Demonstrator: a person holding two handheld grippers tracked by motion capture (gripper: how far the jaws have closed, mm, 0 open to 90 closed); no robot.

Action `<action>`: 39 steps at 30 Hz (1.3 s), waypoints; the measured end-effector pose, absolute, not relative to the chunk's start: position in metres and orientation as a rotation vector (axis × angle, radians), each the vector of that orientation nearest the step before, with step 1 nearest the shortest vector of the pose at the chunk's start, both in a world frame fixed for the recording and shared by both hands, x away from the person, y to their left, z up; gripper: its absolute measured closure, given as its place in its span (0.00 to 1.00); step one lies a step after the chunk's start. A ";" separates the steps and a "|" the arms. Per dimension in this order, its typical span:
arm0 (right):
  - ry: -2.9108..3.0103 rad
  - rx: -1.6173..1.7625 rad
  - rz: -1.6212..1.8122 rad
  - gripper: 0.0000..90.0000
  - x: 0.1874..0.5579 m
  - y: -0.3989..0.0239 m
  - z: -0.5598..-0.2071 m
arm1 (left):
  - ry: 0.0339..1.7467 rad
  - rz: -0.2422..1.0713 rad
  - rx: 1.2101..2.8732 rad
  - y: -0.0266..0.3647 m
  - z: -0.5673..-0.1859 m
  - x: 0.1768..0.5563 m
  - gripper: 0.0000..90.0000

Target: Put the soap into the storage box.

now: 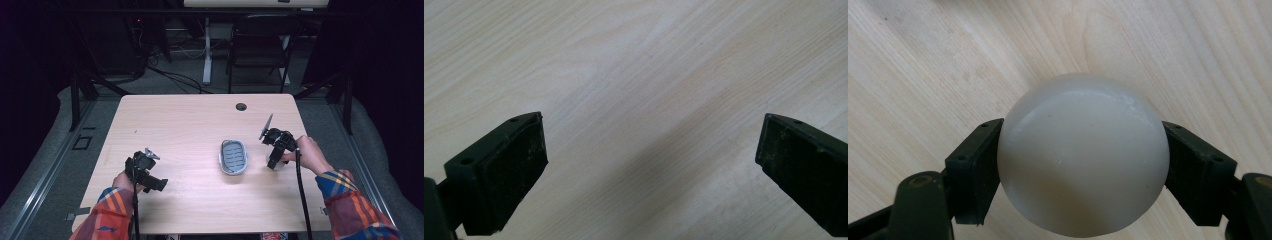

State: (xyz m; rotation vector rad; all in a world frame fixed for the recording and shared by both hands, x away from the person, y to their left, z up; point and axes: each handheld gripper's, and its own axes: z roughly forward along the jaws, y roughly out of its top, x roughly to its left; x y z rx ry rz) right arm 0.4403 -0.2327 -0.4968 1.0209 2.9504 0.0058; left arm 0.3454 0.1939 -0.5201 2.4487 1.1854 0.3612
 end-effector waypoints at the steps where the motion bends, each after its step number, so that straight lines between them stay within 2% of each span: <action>1: 2.949 1.025 0.022 0.26 0.440 -0.232 -0.497 | 1.185 0.361 2.449 0.194 -0.520 0.345 0.00; 39: 2.936 0.919 0.032 0.26 0.460 -0.195 -0.454 | 1.185 0.361 2.446 0.193 -0.521 0.346 0.00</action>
